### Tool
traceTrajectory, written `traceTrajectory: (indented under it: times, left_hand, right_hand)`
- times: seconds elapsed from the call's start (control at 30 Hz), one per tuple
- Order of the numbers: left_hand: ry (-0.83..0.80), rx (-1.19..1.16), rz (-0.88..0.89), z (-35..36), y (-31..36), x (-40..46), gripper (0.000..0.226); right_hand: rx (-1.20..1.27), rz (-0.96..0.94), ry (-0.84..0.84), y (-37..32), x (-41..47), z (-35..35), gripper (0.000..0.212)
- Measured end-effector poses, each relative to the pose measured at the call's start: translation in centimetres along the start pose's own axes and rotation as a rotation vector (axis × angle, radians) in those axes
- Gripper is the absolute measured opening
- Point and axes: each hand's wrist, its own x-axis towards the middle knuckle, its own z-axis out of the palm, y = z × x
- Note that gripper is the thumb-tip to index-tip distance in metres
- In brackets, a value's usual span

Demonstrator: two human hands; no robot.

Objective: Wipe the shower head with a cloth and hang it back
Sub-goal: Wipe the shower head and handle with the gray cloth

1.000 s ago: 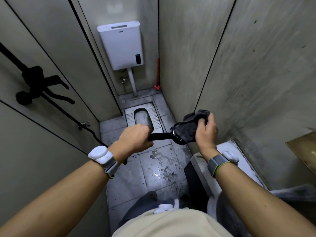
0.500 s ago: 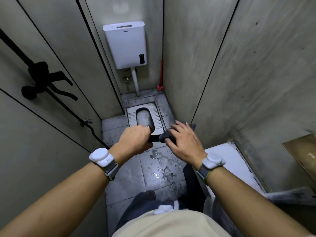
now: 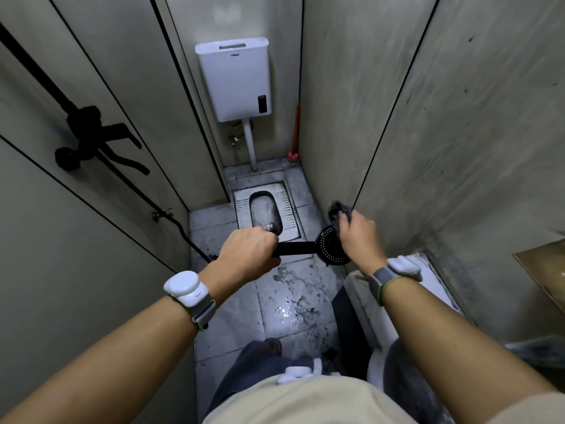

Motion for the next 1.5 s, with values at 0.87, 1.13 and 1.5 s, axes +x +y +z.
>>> traceTrajectory:
  times: [0.87, 1.13, 1.5]
  left_hand:
    - [-0.038, -0.605, -0.102, 0.8, 1.9, 1.8, 0.049]
    - [-0.145, -0.867, -0.249, 0.5, 4.8, 2.2, 0.063]
    - [-0.144, -1.096, -0.491, 0.2, 3.1, 2.8, 0.059]
  right_hand:
    - [0.749, 0.501, 0.240, -1.2, 1.8, 0.0, 0.048]
    - [0.642, 0.281, 0.257, -2.8, -0.8, 0.6, 0.031]
    - [0.288, 0.049, 0.214, -3.7, -1.8, 0.4, 0.018]
